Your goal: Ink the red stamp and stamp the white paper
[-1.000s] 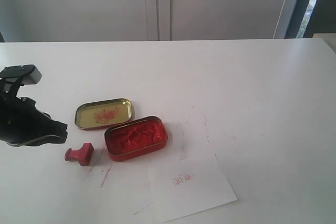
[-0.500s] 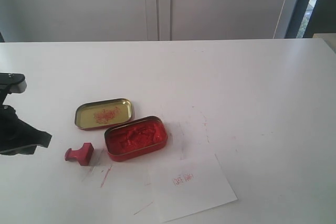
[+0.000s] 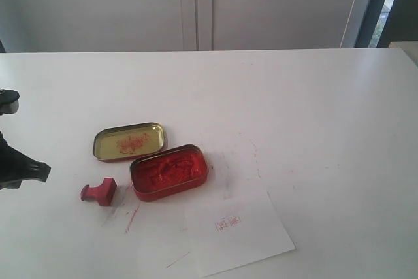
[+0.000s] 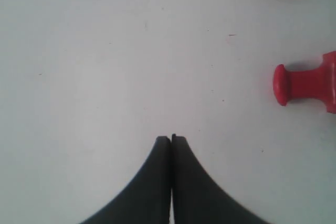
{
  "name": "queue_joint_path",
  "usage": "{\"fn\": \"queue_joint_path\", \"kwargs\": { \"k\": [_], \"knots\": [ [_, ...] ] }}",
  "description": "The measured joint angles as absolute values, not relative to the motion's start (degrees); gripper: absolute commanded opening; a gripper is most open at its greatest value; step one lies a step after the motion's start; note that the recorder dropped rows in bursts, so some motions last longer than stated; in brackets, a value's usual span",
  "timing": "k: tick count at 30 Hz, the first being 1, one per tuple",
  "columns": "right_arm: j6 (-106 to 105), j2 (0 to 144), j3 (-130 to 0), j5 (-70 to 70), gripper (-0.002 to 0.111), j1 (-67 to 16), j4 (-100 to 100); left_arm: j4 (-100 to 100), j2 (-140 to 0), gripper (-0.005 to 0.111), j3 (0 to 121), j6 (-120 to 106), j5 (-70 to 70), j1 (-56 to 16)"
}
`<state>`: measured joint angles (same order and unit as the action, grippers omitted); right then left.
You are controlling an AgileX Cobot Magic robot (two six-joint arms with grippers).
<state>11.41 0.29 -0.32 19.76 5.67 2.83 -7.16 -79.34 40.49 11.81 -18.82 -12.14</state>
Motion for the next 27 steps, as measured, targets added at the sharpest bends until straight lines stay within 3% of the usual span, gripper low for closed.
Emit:
{"fn": "queue_joint_path", "kwargs": {
  "k": [10,27],
  "knots": [
    [11.41,0.29,-0.32,19.76,0.005,5.67,2.83,-8.38,-76.39,0.000,40.49,14.09,-21.26,-18.66],
    [11.41,0.29,-0.32,19.76,0.005,5.67,2.83,-5.77,-58.48,0.000,36.35,14.66,-27.11,-19.17]
  ]
}}
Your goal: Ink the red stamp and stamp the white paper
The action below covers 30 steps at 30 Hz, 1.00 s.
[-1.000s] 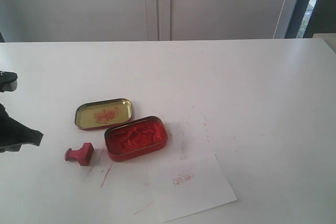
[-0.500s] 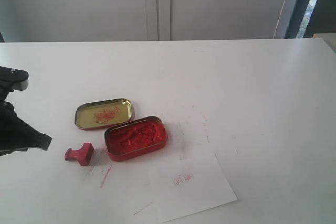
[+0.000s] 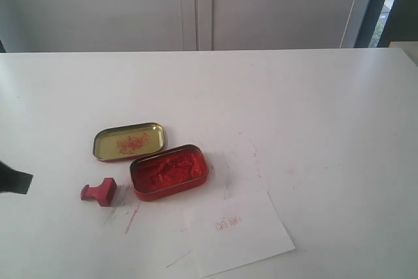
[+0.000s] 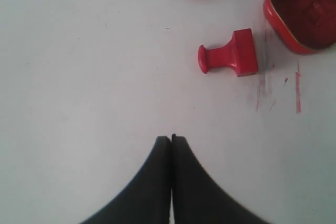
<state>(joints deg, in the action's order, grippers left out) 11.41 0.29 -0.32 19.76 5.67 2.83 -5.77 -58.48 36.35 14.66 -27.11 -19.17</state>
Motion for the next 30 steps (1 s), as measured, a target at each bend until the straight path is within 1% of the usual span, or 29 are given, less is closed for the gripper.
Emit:
{"fn": "queue_joint_path", "kwargs": {
  "k": [9,30],
  "knots": [
    [11.41,0.29,-0.32,19.76,0.005,5.67,2.83,-5.64,-49.64,0.000,35.83,14.71,-31.62,-19.17],
    [11.41,0.29,-0.32,19.76,0.005,5.67,2.83,-5.64,-49.13,0.000,35.83,14.71,-31.87,-19.17]
  ]
}}
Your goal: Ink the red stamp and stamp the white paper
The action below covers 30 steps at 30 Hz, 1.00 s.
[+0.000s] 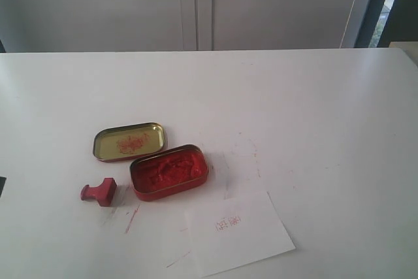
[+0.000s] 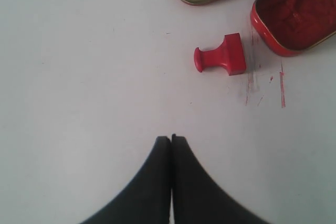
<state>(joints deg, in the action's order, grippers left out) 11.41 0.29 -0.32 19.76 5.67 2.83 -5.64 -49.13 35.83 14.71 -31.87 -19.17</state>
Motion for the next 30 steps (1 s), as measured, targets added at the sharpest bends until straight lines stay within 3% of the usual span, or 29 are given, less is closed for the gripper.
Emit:
{"fn": "queue_joint_path", "kwargs": {
  "k": [21,30],
  "knots": [
    [11.41,0.29,-0.32,19.76,0.005,5.67,2.83,-4.75,-29.69,0.000,35.13,14.71,-32.05,-8.46],
    [11.41,0.29,-0.32,19.76,0.005,5.67,2.83,-7.94,-12.15,0.000,20.54,14.71,-27.97,-7.17]
  ]
}}
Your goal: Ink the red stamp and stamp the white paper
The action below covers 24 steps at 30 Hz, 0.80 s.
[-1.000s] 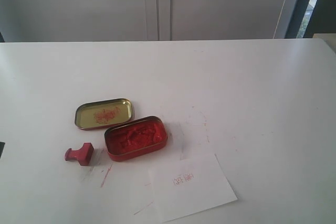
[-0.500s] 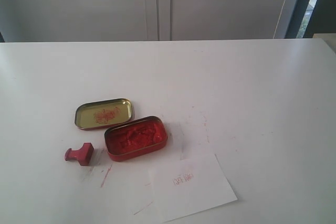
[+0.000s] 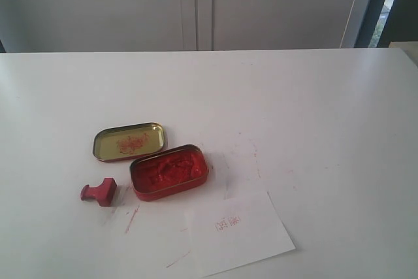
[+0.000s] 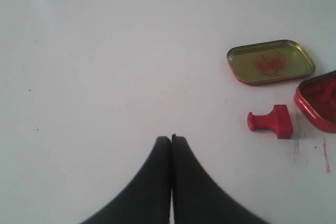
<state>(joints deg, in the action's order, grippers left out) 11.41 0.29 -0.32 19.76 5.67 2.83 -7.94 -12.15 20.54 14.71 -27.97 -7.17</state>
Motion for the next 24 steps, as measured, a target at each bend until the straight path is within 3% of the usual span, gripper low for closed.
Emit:
{"fn": "queue_joint_path", "kwargs": {
  "k": [10,24],
  "knots": [
    [11.41,0.29,-0.32,19.76,0.005,5.67,2.83,-9.23,-1.65,0.000,10.87,14.71,-26.65,-3.93],
    [11.41,0.29,-0.32,19.76,0.005,5.67,2.83,-9.24,-0.25,0.000,3.18,14.71,-23.15,-1.44]
  ]
}}
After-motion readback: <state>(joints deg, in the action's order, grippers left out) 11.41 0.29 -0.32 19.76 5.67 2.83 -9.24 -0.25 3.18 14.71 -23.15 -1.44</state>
